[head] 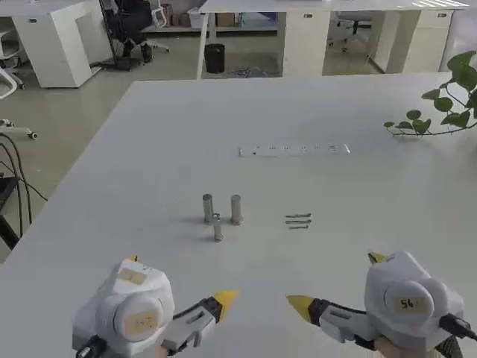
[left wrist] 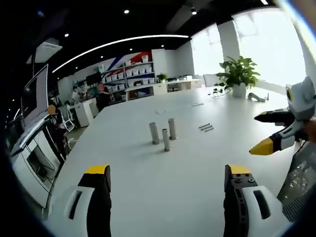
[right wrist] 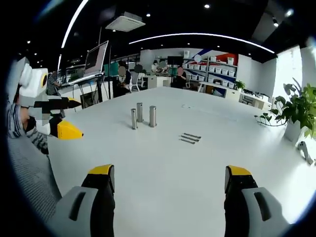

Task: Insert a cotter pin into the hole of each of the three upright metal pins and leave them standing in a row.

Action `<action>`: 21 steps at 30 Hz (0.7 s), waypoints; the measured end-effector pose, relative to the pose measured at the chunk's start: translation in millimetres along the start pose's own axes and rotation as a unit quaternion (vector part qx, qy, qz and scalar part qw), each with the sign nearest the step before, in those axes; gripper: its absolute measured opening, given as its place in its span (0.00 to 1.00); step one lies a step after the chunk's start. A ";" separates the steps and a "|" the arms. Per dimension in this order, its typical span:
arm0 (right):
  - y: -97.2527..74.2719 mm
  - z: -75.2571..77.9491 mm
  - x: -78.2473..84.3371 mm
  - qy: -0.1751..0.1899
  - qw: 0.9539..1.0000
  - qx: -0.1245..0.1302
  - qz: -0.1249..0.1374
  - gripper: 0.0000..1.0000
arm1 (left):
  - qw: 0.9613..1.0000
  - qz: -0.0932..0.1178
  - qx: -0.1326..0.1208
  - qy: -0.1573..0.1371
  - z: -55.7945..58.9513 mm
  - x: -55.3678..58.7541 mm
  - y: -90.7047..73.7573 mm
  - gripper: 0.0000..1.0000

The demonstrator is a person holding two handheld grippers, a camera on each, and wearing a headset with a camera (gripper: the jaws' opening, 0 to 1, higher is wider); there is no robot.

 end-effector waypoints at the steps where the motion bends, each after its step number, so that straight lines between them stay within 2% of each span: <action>1: -0.1 0.0 0.2 -0.001 1.000 0.000 -0.001 0.91 | 1.000 -0.001 0.000 -0.001 0.1 0.3 0.2 0.95; 4: 0.8 -1.0 2.4 0.001 1.000 -0.003 -0.008 0.91 | 1.000 0.003 0.003 -0.002 0.5 0.0 1.0 0.96; 6: 0.7 -1.6 2.7 -0.003 1.000 -0.004 -0.010 0.91 | 1.000 0.005 0.001 0.007 1.0 -0.4 0.9 0.98; 7: 0.9 -1.6 2.9 -0.004 1.000 -0.005 -0.010 0.91 | 1.000 -0.004 -0.002 0.018 1.3 1.0 1.1 0.98; 14: 0.9 -1.6 4.1 0.003 1.000 -0.005 -0.014 0.91 | 1.000 0.001 -0.002 0.011 0.5 0.0 0.9 0.99; 21: 0.5 -0.7 0.9 0.002 1.000 -0.003 -0.002 0.89 | 1.000 -0.004 -0.003 0.014 0.3 1.2 1.1 0.99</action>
Point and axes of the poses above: the centre of the closed fingertips' face, and the gripper's own axes: y roughly forward along the fingers, z roughly to its right, x roughly out of its underside, the point moved 7 cm from there along -y, roughly backward along the fingers, and after that the axes turned 2 degrees about -x, right-handed, at the moved point
